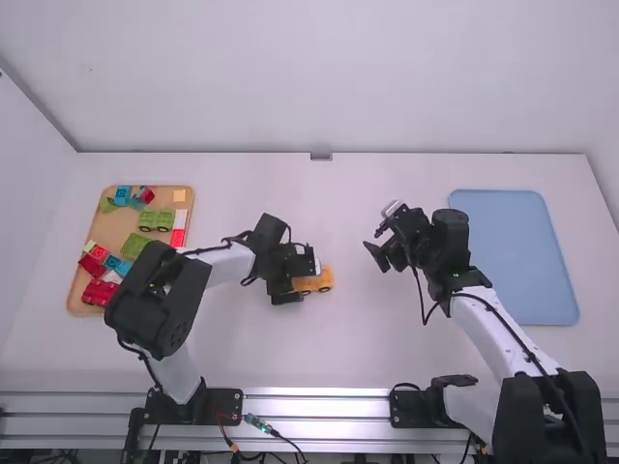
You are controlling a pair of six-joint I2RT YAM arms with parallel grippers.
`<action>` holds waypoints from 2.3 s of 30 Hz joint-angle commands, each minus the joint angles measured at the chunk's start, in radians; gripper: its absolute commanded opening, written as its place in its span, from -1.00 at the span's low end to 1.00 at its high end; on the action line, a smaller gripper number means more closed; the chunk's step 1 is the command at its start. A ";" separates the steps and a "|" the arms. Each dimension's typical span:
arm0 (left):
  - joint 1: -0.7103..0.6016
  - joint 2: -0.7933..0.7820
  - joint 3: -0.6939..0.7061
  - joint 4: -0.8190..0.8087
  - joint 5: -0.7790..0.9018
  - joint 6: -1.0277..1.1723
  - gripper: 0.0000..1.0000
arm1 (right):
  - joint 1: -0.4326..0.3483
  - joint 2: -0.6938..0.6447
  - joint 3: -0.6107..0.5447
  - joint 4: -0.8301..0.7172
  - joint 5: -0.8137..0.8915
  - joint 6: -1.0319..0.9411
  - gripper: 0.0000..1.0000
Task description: Assemble lego blocks to make yellow taxi
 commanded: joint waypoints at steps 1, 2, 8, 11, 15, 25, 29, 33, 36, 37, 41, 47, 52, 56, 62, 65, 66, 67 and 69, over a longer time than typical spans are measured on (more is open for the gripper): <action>0.025 -0.052 0.060 -0.063 -0.014 0.030 0.98 | -0.002 -0.015 -0.006 0.014 -0.006 0.003 0.97; 0.035 -0.067 0.073 -0.091 -0.009 0.039 0.98 | -0.002 -0.015 -0.006 0.020 -0.006 0.003 0.98; 0.169 -0.178 0.134 -0.187 0.008 0.050 0.98 | -0.002 -0.015 -0.007 0.041 -0.006 0.003 0.98; 0.288 -0.229 0.145 -0.180 -0.048 0.058 0.98 | -0.002 -0.015 -0.006 0.040 -0.007 0.003 0.98; 0.474 -0.259 0.144 -0.167 -0.097 0.130 0.98 | -0.002 -0.015 -0.006 0.040 -0.006 0.004 0.98; 0.785 -0.259 0.144 -0.094 -0.047 0.149 0.98 | -0.002 -0.015 -0.005 0.048 -0.007 0.032 0.98; 0.848 -0.252 0.144 -0.070 -0.030 0.133 0.98 | 0.006 -0.015 -0.005 0.048 -0.006 0.032 0.98; 0.887 -0.204 0.144 0.072 -0.041 -0.079 0.98 | 0.013 -0.015 -0.005 0.055 -0.006 0.030 0.98; 0.880 -0.166 0.149 0.162 -0.046 -0.253 0.98 | 0.009 -0.015 -0.006 0.065 -0.006 0.033 0.98; 0.872 -0.146 0.163 0.172 -0.044 -0.297 0.98 | 0.009 -0.015 -0.006 0.066 -0.007 0.034 0.98; 0.826 -0.039 0.291 0.097 -0.055 -0.439 0.98 | 0.009 -0.015 -0.006 0.066 -0.006 0.060 0.98; 0.760 0.197 0.609 -0.088 -0.164 -0.666 0.98 | 0.010 -0.015 -0.005 0.067 -0.006 0.060 0.98; 0.733 0.349 0.816 -0.224 -0.176 -0.736 0.98 | 0.013 -0.015 -0.005 0.066 -0.005 0.060 0.98; 0.729 0.421 0.932 -0.305 -0.195 -0.764 0.99 | 0.007 -0.015 -0.005 0.065 -0.006 0.064 0.98; 0.729 0.526 1.136 -0.485 -0.173 -0.772 0.98 | -0.016 -0.015 -0.007 0.041 -0.005 0.081 0.98; 0.727 0.553 1.188 -0.541 -0.179 -0.792 0.98 | -0.027 -0.015 -0.007 0.034 -0.006 0.082 0.98; 0.728 0.555 1.200 -0.564 -0.184 -0.801 0.96 | -0.031 -0.015 -0.007 0.031 -0.006 0.082 0.98; 0.729 0.555 1.202 -0.585 -0.184 -0.796 0.93 | -0.037 -0.015 -0.007 0.029 -0.007 0.082 0.98; 0.729 0.555 1.202 -0.602 -0.184 -0.797 0.90 | -0.041 -0.015 -0.007 0.029 -0.006 0.082 0.98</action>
